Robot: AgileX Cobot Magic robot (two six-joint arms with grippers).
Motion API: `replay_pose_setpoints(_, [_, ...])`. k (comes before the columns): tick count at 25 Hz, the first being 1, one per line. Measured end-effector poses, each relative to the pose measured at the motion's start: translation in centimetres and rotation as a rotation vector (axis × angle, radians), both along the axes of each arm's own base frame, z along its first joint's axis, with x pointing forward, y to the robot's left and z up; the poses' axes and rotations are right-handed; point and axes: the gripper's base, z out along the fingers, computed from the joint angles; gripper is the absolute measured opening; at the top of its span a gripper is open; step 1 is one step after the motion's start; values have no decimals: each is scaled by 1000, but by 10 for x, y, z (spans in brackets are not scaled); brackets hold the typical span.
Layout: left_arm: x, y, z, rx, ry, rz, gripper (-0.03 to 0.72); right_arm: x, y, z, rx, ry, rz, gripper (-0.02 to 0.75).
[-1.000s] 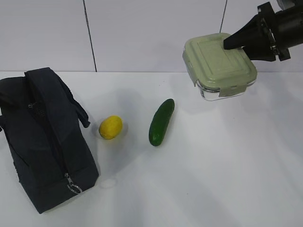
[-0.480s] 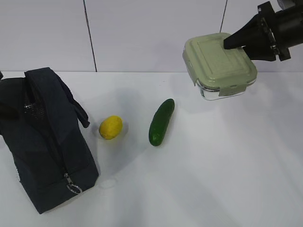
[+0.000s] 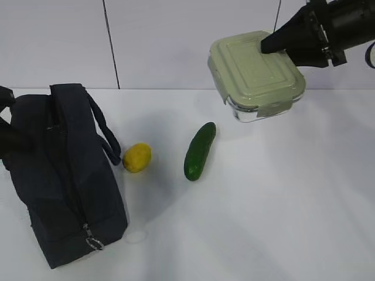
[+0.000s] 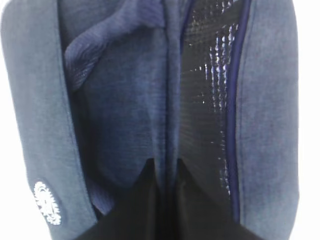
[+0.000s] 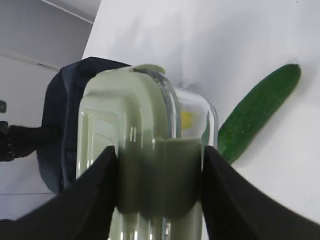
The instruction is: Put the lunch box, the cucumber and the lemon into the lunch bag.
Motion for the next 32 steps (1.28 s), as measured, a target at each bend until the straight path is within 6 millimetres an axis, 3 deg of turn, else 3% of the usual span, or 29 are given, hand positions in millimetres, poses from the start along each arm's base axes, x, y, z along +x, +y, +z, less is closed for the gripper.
replay_pose_setpoints(11, [2, -8, 4, -71, -15, 34, 6, -5, 50, 7, 124, 84, 55, 380])
replay_pose_setpoints(23, [3, -9, 4, -87, -11, 42, 6, -33, 145, 7, 111, 94, 244, 380])
replay_pose_setpoints(32, [2, -10, 4, -90, -6, 35, 6, -38, 179, 6, 91, 21, 191, 380])
